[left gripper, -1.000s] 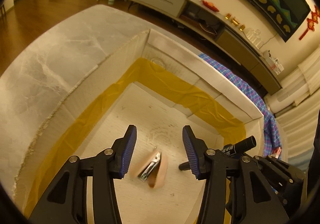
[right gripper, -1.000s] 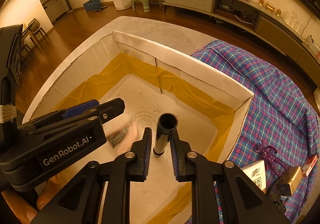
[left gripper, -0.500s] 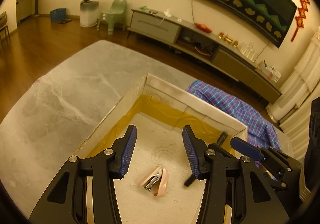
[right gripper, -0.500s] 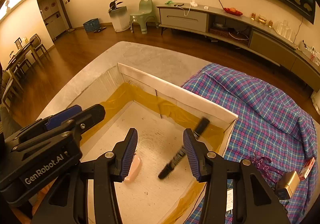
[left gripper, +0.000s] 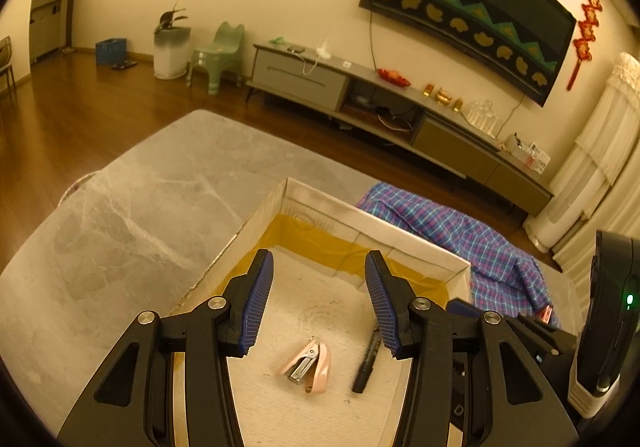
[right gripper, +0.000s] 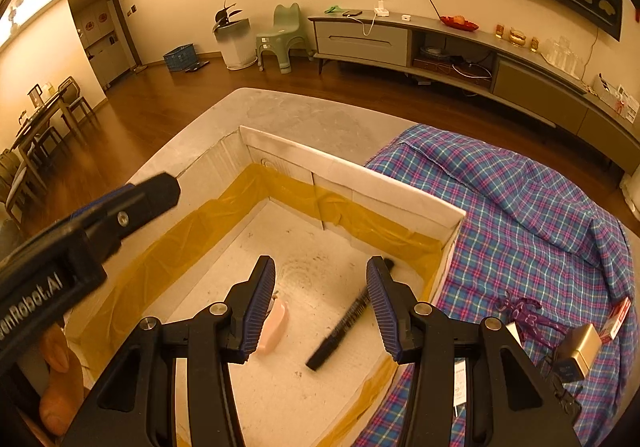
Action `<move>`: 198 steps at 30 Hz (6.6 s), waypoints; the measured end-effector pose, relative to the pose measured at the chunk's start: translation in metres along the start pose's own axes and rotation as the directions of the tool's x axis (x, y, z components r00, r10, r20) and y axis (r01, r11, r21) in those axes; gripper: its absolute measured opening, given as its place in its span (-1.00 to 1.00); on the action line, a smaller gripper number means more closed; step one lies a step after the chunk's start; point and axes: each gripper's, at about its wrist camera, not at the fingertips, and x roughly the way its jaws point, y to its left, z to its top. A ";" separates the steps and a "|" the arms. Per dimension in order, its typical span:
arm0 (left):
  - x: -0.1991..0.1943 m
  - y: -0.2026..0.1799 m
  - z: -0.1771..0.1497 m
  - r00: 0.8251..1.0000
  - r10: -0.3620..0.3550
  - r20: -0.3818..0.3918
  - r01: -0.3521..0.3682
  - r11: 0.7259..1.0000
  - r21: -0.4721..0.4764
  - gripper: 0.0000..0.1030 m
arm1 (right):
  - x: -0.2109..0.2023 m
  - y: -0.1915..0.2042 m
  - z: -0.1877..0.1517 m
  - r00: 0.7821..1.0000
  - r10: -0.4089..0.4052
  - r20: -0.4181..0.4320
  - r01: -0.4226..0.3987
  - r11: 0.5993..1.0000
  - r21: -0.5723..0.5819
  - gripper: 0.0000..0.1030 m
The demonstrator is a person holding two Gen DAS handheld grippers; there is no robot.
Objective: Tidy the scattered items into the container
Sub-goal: 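Withdraw both grippers from the box back over the plaid sheet, then grasp the white lip-balm tube with the left gripper while the right grasps the green tape, then carry the lip-balm tube and green tape roll over the foam box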
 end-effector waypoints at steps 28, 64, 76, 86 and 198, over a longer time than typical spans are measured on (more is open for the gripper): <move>-0.083 -0.039 -0.008 0.981 0.025 0.190 -0.055 0.987 0.152 -0.02 | -0.066 -0.014 -0.064 0.996 0.086 0.023 -0.088 0.994 0.069 0.02; -0.014 -0.187 -0.205 0.922 -0.107 -0.373 0.301 0.803 0.515 -0.02 | -0.091 -0.156 -0.210 0.991 -0.006 -0.133 0.020 0.994 0.105 -0.49; 0.022 -0.194 -0.236 0.900 -0.073 -0.431 0.318 0.784 0.533 -0.02 | -0.059 -0.158 -0.225 0.990 -0.070 -0.126 0.059 0.994 -0.088 -0.46; 0.032 -0.187 -0.239 0.918 -0.081 -0.387 0.296 0.790 0.537 -0.41 | -0.049 -0.165 -0.221 0.989 -0.047 -0.139 0.035 0.996 -0.085 -0.67; -0.052 -0.001 -0.083 0.997 0.066 -0.030 -0.052 0.935 0.351 -0.62 | -0.075 0.051 -0.081 0.993 -0.010 0.120 0.028 0.988 -0.150 -0.69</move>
